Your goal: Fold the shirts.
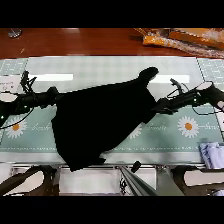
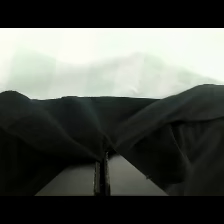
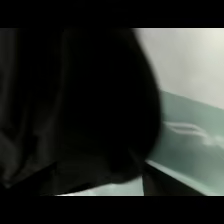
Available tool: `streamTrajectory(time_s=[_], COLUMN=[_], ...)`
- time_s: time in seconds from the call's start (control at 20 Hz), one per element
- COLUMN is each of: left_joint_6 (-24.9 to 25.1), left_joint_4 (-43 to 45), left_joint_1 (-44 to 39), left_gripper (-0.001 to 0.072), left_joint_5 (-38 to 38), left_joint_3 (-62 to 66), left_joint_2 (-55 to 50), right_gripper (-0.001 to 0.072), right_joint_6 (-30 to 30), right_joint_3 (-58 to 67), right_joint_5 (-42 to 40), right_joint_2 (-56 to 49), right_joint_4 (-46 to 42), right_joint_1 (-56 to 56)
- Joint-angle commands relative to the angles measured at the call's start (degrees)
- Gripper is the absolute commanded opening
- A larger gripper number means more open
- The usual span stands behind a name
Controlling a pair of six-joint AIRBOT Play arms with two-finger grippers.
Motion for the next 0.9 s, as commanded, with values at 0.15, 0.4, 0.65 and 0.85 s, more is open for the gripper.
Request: streamTrajectory(time_s=[0.15,0.4,0.65,0.85], left_joint_6=[0.0,0.0,0.0,0.0], left_joint_4=[0.0,0.0,0.0,0.0], left_joint_1=[0.0,0.1,4.5,10.4], left_gripper=[0.0026,0.0026,0.0030,0.0577], left_joint_5=[-0.7,-0.5,-0.7,-10.3], left_joint_3=[0.0,0.0,0.3,3.6], left_joint_2=[0.0,0.0,0.0,0.0], right_gripper=[0.0577,0.0033,0.0033,0.0033], right_joint_6=[-1.7,0.4,0.4,1.5], right_joint_3=[0.0,0.0,0.0,0.0], right_joint_5=[-1.0,-1.5,-2.3,-2.7], right_joint_2=[-3.4,-3.1,2.7,5.4], right_joint_4=[9.9,10.0,6.9,7.0], right_joint_1=[4.4,6.3,4.0,2.4])
